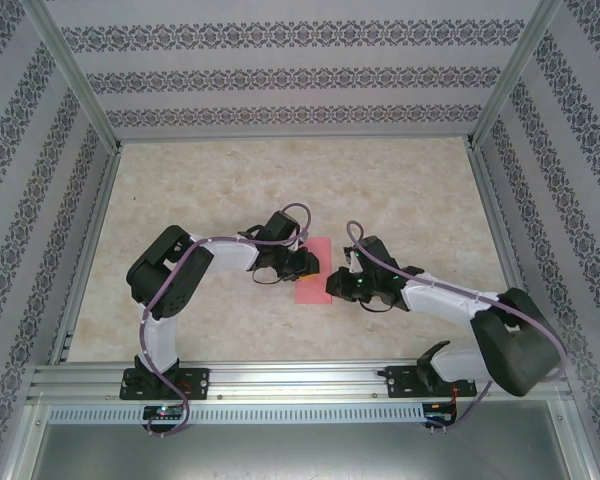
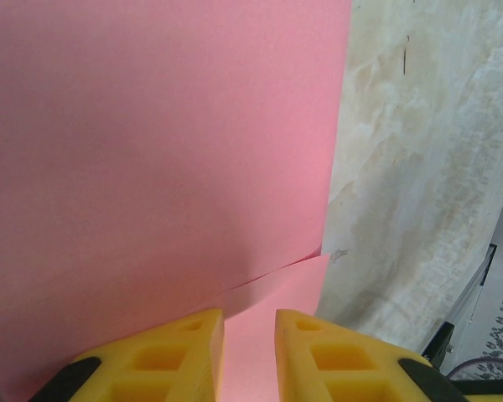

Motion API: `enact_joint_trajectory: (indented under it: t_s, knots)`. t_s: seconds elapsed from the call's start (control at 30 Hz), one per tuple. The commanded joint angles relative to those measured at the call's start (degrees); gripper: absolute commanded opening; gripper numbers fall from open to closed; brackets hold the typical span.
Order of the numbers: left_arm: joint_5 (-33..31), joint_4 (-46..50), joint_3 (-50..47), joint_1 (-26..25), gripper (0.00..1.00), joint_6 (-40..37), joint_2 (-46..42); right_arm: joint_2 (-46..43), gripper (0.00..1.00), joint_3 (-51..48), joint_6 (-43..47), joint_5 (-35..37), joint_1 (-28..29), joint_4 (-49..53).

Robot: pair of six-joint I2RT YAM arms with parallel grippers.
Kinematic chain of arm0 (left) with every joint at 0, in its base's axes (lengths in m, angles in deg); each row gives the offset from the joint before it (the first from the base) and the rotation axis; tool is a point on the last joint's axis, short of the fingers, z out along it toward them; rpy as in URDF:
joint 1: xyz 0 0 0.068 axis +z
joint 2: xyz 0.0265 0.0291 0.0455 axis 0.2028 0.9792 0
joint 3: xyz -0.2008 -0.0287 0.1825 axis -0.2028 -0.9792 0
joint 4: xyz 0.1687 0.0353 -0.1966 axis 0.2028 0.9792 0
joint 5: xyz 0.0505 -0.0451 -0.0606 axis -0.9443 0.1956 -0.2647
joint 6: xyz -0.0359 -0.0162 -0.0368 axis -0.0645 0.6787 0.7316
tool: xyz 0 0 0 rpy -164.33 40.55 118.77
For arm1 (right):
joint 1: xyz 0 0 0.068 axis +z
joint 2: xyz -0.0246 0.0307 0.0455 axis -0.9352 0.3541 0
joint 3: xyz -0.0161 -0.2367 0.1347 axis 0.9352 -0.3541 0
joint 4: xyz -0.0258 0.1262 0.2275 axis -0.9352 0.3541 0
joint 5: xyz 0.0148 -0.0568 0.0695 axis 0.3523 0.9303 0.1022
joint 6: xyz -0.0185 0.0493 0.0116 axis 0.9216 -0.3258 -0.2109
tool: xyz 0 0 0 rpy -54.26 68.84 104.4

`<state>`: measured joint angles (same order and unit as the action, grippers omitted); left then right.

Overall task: Fold a paper plane with a square sheet of paper (pick it up from the middle)
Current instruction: Fold the triangle a second time at the center of the table.

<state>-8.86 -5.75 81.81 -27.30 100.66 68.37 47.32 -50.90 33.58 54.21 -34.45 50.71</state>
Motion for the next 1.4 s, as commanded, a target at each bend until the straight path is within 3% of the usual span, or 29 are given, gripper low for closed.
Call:
enact_joint_trajectory:
  t_s: [0.0, 0.33, 0.8, 1.17, 1.37]
  knots:
    - [-3.57, 4.95, -1.13, -0.02, 0.26, -2.24, 4.28, 4.87, 0.13, 2.63, -0.91, -2.89, 1.34, -3.46]
    - [-3.66, 5.51, -1.14, -0.02, 0.26, -2.66, 4.30, 10.95, 0.12, -2.91, -1.26, -5.21, -2.36, -6.01]
    - [-3.93, 5.63, -1.32, -0.02, 0.25, -2.95, 4.85, 4.32, 0.15, -10.45, -2.31, -5.70, -4.86, -5.78]
    - [-3.80, 6.21, -0.76, -0.04, 0.25, -3.30, 4.49, -6.10, 0.14, -5.51, -3.38, -1.63, -3.76, 0.76]
    - [-3.72, 6.10, -0.79, -0.02, 0.25, -3.36, 4.45, -3.17, 0.15, -2.11, -4.77, -2.29, -2.85, -3.90]
